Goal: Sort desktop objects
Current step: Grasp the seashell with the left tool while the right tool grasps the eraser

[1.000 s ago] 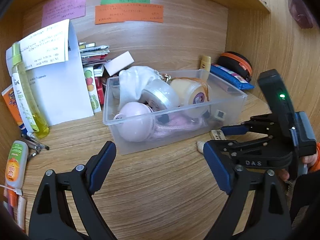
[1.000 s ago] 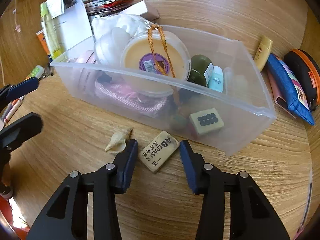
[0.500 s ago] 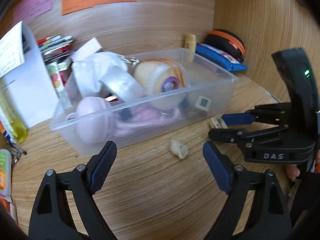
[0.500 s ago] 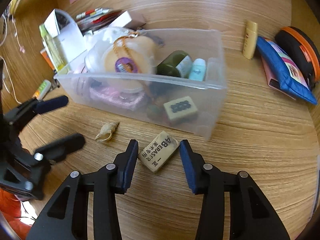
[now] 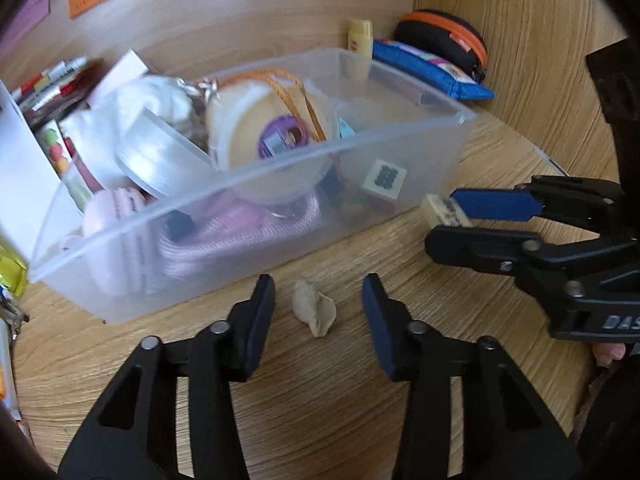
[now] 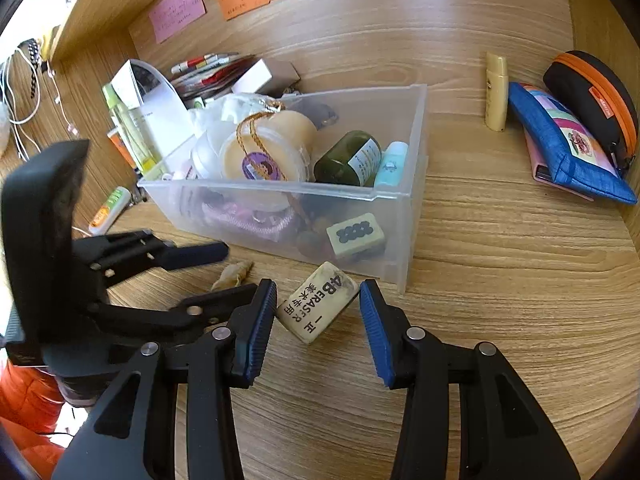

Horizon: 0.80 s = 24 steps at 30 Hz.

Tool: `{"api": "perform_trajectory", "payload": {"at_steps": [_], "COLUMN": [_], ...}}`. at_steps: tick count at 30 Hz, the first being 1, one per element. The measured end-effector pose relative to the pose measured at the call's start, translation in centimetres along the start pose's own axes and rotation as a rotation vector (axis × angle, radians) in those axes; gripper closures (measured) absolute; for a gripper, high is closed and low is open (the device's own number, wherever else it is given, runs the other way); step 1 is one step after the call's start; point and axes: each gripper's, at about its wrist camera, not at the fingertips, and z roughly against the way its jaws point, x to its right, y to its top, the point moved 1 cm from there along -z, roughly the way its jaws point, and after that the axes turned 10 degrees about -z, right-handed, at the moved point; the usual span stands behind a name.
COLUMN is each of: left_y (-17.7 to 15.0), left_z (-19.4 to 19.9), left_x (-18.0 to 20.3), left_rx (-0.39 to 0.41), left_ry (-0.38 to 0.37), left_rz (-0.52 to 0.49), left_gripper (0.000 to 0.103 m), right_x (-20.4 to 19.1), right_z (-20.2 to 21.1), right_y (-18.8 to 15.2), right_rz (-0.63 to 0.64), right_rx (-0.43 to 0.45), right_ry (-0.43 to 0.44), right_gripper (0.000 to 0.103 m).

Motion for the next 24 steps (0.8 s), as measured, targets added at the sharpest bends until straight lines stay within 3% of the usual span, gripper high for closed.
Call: {"api": "perform_trajectory", "payload": {"at_steps": [5, 9, 12, 16, 24], "left_y": [-0.1, -0.1, -0.2, -0.1, -0.5], "left_z": [0.0, 0.0, 0.0, 0.3, 2.1], "left_x": [-0.4, -0.4, -0.2, 0.4, 0.2], "left_rx": [-0.003, 0.008, 0.012, 0.016, 0.085], "left_ry": [-0.019, -0.067, -0.089, -0.062, -0.041], "left_rz": [0.022, 0.018, 0.002, -0.033, -0.004], "left_gripper": [0.068, 0.082, 0.082, 0.082, 0.082], "right_x": [0.2, 0.3, 0.3, 0.4, 0.6], "right_z": [0.3, 0.4, 0.5, 0.7, 1.3], "right_y": [0.1, 0.1, 0.1, 0.2, 0.6], "right_rz": [-0.009, -0.013, -0.016, -0.025, -0.039], "right_rx": [0.01, 0.01, 0.012, 0.016, 0.029], "right_ry": [0.023, 0.034, 0.039, 0.043, 0.031], "right_gripper": [0.063, 0.063, 0.063, 0.063, 0.063]}}
